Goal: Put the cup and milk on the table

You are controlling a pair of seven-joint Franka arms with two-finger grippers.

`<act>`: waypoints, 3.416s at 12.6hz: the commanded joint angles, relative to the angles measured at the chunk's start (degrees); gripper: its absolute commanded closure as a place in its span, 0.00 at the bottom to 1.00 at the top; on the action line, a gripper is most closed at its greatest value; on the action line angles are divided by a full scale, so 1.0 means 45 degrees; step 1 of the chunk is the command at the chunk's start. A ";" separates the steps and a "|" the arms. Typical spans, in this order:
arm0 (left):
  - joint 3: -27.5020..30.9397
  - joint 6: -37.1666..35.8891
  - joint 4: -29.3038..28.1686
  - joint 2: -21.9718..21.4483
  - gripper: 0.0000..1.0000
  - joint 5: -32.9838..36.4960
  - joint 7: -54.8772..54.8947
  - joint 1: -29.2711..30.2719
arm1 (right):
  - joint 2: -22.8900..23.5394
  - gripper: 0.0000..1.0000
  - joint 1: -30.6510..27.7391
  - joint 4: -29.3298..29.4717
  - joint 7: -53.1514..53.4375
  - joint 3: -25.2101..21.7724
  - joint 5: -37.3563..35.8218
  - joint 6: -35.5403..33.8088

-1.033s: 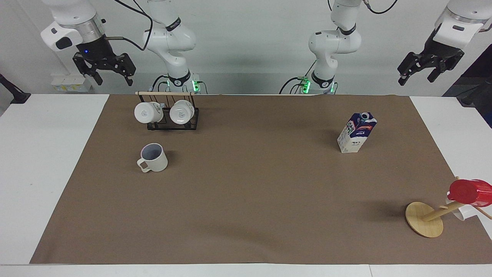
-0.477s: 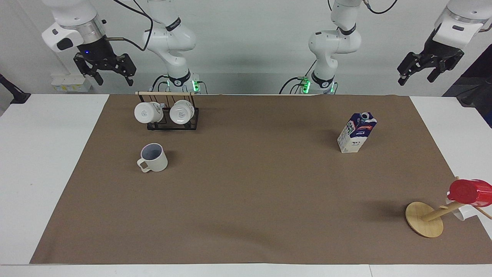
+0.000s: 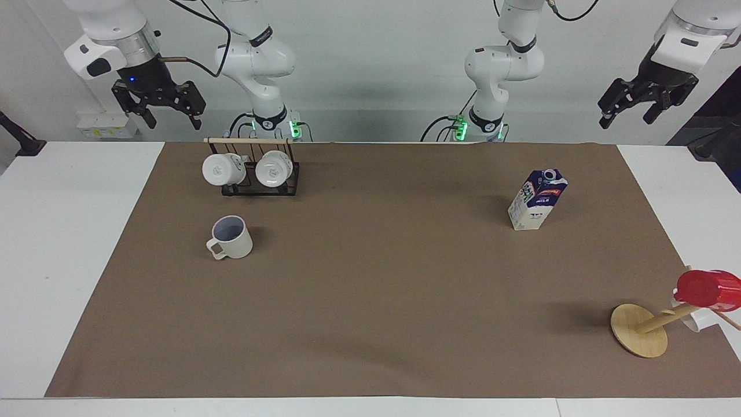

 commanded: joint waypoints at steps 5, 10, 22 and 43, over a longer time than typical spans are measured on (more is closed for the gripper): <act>-0.0089 -0.0012 -0.0055 -0.0142 0.00 0.0068 0.0217 0.0008 | -0.0369 0.00 -0.0077 -0.0505 0.0249 0.0031 0.0029 0.0179; -0.0089 -0.0012 -0.0055 -0.0142 0.00 0.0068 0.0198 0.0028 | -0.0369 0.00 -0.0116 -0.0992 0.0230 0.0031 0.0029 0.0937; -0.0108 -0.0012 -0.0055 -0.0142 0.00 0.0068 0.0081 0.0008 | 0.1444 0.00 0.0272 -0.3669 0.0249 0.0051 0.0107 0.5567; -0.0108 -0.0129 -0.0055 -0.0142 0.00 0.0087 0.0061 0.0106 | 0.3635 0.77 0.1349 -0.6462 0.0620 0.0051 0.0087 1.1019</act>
